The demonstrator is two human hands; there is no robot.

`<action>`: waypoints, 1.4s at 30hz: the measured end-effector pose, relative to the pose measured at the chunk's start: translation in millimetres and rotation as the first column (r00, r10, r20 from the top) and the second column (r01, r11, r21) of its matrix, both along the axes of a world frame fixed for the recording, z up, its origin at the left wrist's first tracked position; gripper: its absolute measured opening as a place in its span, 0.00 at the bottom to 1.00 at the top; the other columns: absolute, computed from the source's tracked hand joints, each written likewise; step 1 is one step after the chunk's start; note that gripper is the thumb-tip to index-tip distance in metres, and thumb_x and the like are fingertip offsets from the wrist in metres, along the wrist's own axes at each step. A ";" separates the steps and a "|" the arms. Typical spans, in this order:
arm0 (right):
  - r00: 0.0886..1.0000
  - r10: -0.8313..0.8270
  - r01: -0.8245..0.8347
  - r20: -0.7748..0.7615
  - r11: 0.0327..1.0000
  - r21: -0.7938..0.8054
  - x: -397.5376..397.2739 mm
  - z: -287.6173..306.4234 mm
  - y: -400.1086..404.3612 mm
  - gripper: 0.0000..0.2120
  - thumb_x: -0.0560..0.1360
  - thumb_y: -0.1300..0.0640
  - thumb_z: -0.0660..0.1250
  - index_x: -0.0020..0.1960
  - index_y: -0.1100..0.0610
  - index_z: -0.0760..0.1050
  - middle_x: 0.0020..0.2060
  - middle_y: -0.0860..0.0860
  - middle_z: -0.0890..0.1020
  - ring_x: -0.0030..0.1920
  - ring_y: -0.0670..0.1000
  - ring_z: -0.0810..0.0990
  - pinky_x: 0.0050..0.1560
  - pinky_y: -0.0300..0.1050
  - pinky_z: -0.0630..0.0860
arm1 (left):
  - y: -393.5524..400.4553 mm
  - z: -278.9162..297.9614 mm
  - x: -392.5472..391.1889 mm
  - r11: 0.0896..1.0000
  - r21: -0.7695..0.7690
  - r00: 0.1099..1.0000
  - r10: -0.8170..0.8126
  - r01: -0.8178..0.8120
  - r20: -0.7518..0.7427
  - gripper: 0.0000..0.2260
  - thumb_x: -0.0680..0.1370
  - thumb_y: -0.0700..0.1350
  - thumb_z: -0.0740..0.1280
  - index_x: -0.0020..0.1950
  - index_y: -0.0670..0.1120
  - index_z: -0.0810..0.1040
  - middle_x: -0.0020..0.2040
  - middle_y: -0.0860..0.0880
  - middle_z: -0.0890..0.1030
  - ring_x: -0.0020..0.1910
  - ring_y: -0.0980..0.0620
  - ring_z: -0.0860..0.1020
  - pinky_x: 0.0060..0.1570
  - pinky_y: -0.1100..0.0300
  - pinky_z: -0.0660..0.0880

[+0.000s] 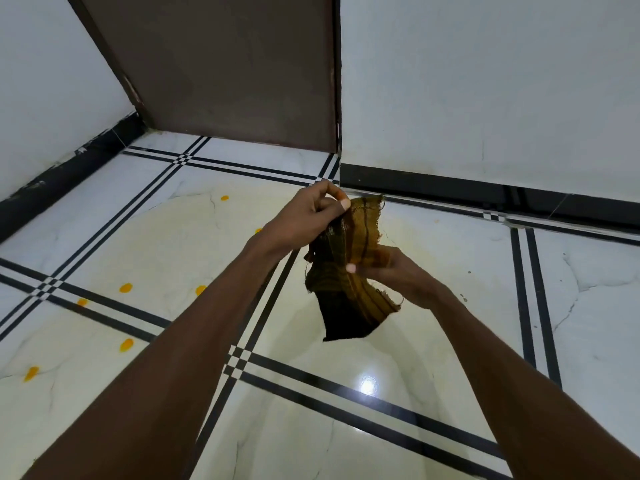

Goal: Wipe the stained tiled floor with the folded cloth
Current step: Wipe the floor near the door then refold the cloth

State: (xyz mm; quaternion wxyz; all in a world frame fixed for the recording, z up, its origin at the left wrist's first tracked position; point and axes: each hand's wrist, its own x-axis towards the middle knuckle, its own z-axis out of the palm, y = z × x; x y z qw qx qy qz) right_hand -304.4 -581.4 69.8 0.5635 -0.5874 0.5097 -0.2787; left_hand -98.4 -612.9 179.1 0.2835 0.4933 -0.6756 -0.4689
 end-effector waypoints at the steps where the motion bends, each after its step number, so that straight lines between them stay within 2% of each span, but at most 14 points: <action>1: 1.000 0.022 -0.023 0.022 1.000 0.015 3.9 3.0 -0.6 0.21 0.75 0.46 0.74 0.65 0.54 0.81 0.60 0.49 0.86 0.61 0.50 0.84 0.68 0.53 0.78 | -2.4 3.5 1.6 1.000 -0.001 1.000 0.013 -0.013 0.007 0.10 0.84 0.50 0.65 0.61 0.46 0.77 0.45 0.48 0.86 0.46 0.57 0.84 0.46 0.65 0.76; 3: 0.998 -0.001 -0.002 0.067 0.999 0.041 9.9 4.0 3.8 0.24 0.73 0.41 0.74 0.64 0.54 0.81 0.58 0.50 0.87 0.60 0.52 0.85 0.65 0.51 0.80 | -7.6 5.3 4.8 0.998 0.008 0.998 0.063 -0.063 -0.012 0.08 0.83 0.50 0.66 0.60 0.49 0.78 0.45 0.52 0.86 0.47 0.61 0.84 0.47 0.68 0.76; 5: 0.989 -0.062 0.053 0.136 0.996 0.072 15.7 -2.6 8.4 0.24 0.73 0.40 0.74 0.64 0.52 0.80 0.58 0.50 0.86 0.60 0.52 0.85 0.61 0.48 0.81 | -12.2 2.3 7.4 0.987 0.017 0.983 0.158 -0.157 -0.090 0.10 0.82 0.49 0.68 0.62 0.50 0.78 0.54 0.53 0.84 0.51 0.63 0.81 0.49 0.70 0.77; 8: 0.973 -0.124 0.100 0.193 0.986 0.130 25.4 -4.2 16.3 0.18 0.76 0.43 0.70 0.64 0.49 0.79 0.59 0.50 0.85 0.60 0.52 0.84 0.56 0.44 0.81 | -10.5 -12.8 13.6 0.943 0.070 0.930 0.332 -0.324 -0.156 0.17 0.82 0.51 0.69 0.70 0.49 0.74 0.67 0.51 0.77 0.61 0.56 0.75 0.50 0.67 0.73; 12: 0.968 -0.191 0.171 0.161 0.977 0.129 34.3 1.9 17.4 0.14 0.78 0.42 0.68 0.58 0.48 0.82 0.55 0.54 0.86 0.60 0.57 0.83 0.63 0.55 0.81 | 12.8 -71.8 23.1 0.853 0.143 0.846 0.519 -0.503 -0.124 0.13 0.81 0.48 0.70 0.64 0.48 0.77 0.64 0.48 0.79 0.62 0.51 0.78 0.62 0.54 0.77; 15: 0.921 -0.242 0.152 0.305 0.945 0.291 37.6 5.0 15.1 0.15 0.84 0.48 0.63 0.67 0.53 0.77 0.60 0.58 0.84 0.62 0.60 0.83 0.56 0.57 0.84 | 39.2 -119.2 28.8 0.743 0.331 0.761 0.641 -0.582 -0.102 0.06 0.82 0.47 0.68 0.57 0.47 0.77 0.60 0.41 0.82 0.53 0.50 0.82 0.60 0.51 0.80; 18: 0.898 -0.244 0.108 0.366 0.929 0.353 39.8 11.5 14.1 0.18 0.85 0.48 0.60 0.73 0.52 0.72 0.64 0.57 0.82 0.62 0.59 0.83 0.49 0.54 0.86 | 58.7 -146.3 29.3 0.631 0.527 0.693 0.713 -0.570 -0.105 0.10 0.84 0.49 0.65 0.59 0.44 0.78 0.56 0.41 0.83 0.52 0.49 0.82 0.58 0.52 0.80; 23: 0.926 -0.185 0.080 0.330 0.949 0.306 44.5 19.7 6.7 0.20 0.84 0.41 0.58 0.73 0.46 0.68 0.70 0.52 0.77 0.68 0.58 0.78 0.67 0.63 0.77 | 61.1 -139.2 25.0 0.732 0.501 0.795 0.592 -0.462 -0.132 0.24 0.85 0.60 0.57 0.66 0.44 0.80 0.57 0.47 0.83 0.59 0.49 0.81 0.52 0.57 0.78; 26: 0.934 -0.174 0.075 0.311 0.949 0.306 49.0 25.8 1.9 0.24 0.84 0.40 0.60 0.76 0.47 0.67 0.71 0.52 0.76 0.69 0.58 0.77 0.70 0.66 0.74 | 57.0 -126.4 20.5 0.750 0.566 0.827 0.526 -0.342 -0.197 0.28 0.82 0.68 0.53 0.66 0.50 0.80 0.56 0.50 0.84 0.59 0.50 0.81 0.63 0.51 0.77; 28: 0.942 -0.159 0.064 0.296 0.950 0.306 48.7 29.7 -0.7 0.26 0.83 0.39 0.61 0.78 0.48 0.66 0.72 0.52 0.76 0.70 0.60 0.76 0.71 0.68 0.73 | 53.4 -123.0 19.5 0.726 0.636 0.820 0.514 -0.261 -0.250 0.29 0.80 0.71 0.53 0.63 0.53 0.82 0.57 0.48 0.86 0.59 0.48 0.83 0.63 0.50 0.78; 30: 0.950 -0.145 0.059 0.278 0.953 0.296 44.7 31.5 -2.5 0.26 0.83 0.40 0.61 0.78 0.49 0.67 0.72 0.53 0.76 0.70 0.60 0.77 0.71 0.67 0.73 | 49.7 -122.9 19.2 0.725 0.646 0.808 0.518 -0.240 -0.281 0.27 0.81 0.69 0.56 0.65 0.53 0.81 0.60 0.46 0.86 0.61 0.46 0.83 0.60 0.50 0.79; 35: 0.955 -0.232 0.174 0.186 0.943 0.283 31.4 29.3 -3.1 0.16 0.85 0.45 0.60 0.67 0.51 0.75 0.61 0.53 0.82 0.61 0.56 0.81 0.63 0.60 0.76 | 38.5 -127.3 26.7 0.785 0.499 0.743 0.570 -0.367 -0.350 0.11 0.83 0.50 0.67 0.61 0.46 0.82 0.59 0.45 0.86 0.63 0.45 0.82 0.54 0.56 0.81; 40: 0.904 -0.428 0.409 0.008 0.869 0.280 12.5 5.2 -5.2 0.12 0.86 0.53 0.62 0.64 0.56 0.79 0.58 0.58 0.84 0.57 0.58 0.84 0.55 0.53 0.83 | 28.4 -124.6 32.2 0.794 0.303 0.765 0.599 -0.527 -0.236 0.11 0.79 0.51 0.72 0.51 0.44 0.85 0.45 0.47 0.87 0.50 0.48 0.86 0.49 0.57 0.84; 42: 0.887 -0.461 0.445 -0.021 0.842 0.306 7.7 -1.2 -5.1 0.13 0.83 0.54 0.67 0.66 0.58 0.78 0.55 0.59 0.85 0.52 0.56 0.85 0.55 0.53 0.84 | 23.1 -124.3 32.7 0.774 0.286 0.748 0.627 -0.565 -0.218 0.13 0.76 0.53 0.75 0.50 0.44 0.84 0.43 0.45 0.88 0.48 0.44 0.87 0.51 0.48 0.85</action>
